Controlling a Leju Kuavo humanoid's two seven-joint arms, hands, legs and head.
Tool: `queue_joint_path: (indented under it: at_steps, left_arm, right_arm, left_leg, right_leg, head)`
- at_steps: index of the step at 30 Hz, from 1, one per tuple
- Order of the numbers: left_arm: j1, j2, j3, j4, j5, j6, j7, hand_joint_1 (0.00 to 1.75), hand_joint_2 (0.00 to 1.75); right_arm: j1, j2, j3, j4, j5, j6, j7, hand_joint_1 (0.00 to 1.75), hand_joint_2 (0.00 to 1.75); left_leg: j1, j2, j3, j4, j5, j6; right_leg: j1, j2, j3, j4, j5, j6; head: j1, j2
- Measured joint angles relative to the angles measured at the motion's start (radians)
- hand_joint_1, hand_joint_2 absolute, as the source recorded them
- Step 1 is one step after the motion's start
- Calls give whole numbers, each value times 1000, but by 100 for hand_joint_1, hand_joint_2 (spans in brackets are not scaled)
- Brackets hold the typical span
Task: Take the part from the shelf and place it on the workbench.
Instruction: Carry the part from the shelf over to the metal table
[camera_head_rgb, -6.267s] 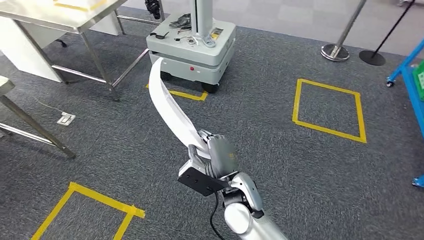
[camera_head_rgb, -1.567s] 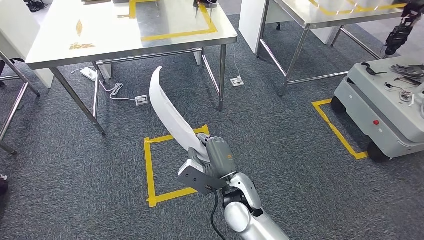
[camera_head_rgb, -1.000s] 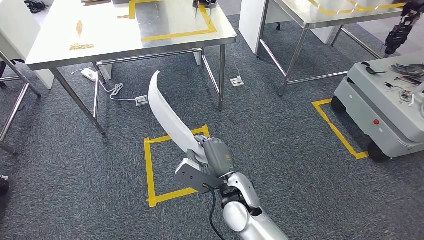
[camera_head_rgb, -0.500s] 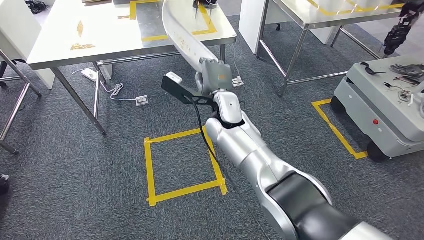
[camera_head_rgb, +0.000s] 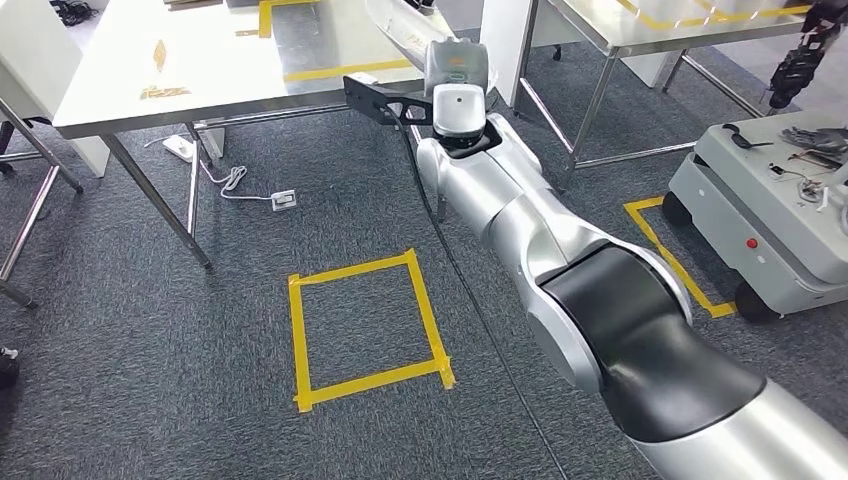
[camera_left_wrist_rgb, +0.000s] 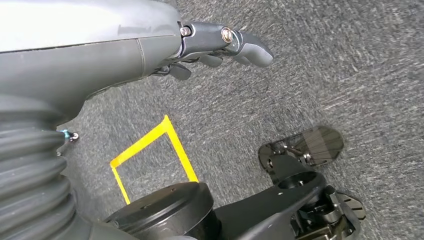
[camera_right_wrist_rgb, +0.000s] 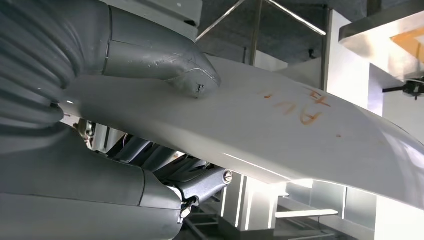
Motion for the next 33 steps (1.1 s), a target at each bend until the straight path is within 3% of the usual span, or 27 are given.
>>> queue_joint_path:
  at_steps: [27, 33]
  left_arm:
    - [-23, -4, 3, 2, 2, 0, 61, 0, 175]
    - [-28, -2, 3, 2, -3, 0, 61, 0, 175]
  right_arm:
    - [-4, -8, 16, 54, 50, -2, -6, 175, 175]
    - [-4, -8, 16, 55, 59, 1, -22, 175, 175]
  left_leg:
    - [-3, 0, -1, 2, 0, 1]
    - [-10, 0, -3, 3, -4, 9]
  right_leg:
    - [-3, 0, 0, -1, 1, 2]
    - [-10, -1, 0, -2, 2, 9]
  head:
    - [0, 0]
    - [0, 0]
